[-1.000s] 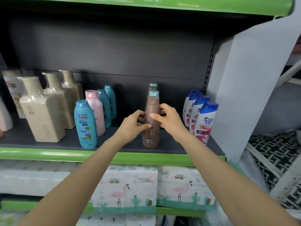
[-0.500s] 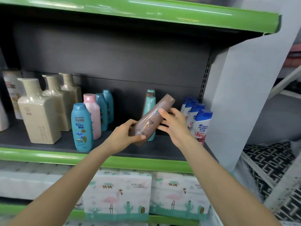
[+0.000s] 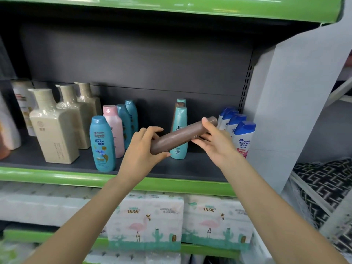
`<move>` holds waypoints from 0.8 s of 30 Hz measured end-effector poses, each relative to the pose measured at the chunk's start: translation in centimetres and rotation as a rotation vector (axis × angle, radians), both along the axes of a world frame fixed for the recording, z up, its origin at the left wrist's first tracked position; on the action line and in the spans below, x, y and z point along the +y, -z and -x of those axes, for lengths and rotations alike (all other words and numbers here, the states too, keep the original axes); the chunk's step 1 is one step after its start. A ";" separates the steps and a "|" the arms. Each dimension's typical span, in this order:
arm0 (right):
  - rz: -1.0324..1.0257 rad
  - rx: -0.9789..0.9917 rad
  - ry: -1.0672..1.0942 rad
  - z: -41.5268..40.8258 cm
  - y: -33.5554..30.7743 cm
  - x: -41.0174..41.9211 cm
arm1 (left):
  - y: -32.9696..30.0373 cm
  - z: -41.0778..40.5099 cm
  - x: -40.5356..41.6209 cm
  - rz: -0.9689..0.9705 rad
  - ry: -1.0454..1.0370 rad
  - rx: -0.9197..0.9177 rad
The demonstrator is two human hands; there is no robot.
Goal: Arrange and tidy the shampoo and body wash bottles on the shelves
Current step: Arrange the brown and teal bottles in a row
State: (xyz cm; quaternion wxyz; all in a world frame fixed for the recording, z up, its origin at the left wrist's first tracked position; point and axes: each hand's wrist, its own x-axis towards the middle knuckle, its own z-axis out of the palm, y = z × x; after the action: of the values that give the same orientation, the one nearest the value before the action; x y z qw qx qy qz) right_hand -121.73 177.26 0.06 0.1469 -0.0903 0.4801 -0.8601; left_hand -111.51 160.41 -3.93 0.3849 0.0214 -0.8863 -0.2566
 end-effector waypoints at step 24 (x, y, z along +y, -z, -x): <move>0.022 0.138 -0.148 -1.6 0.2 1.6 | -0.2 -3.0 -0.8 -0.820 0.291 0.064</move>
State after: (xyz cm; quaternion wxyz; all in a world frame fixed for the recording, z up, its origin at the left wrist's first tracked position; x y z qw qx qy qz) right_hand -120.12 178.89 -0.14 0.1756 -0.1862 0.4715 -0.8439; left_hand -108.53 159.59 -3.72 0.3317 0.0394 -0.6925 -0.6395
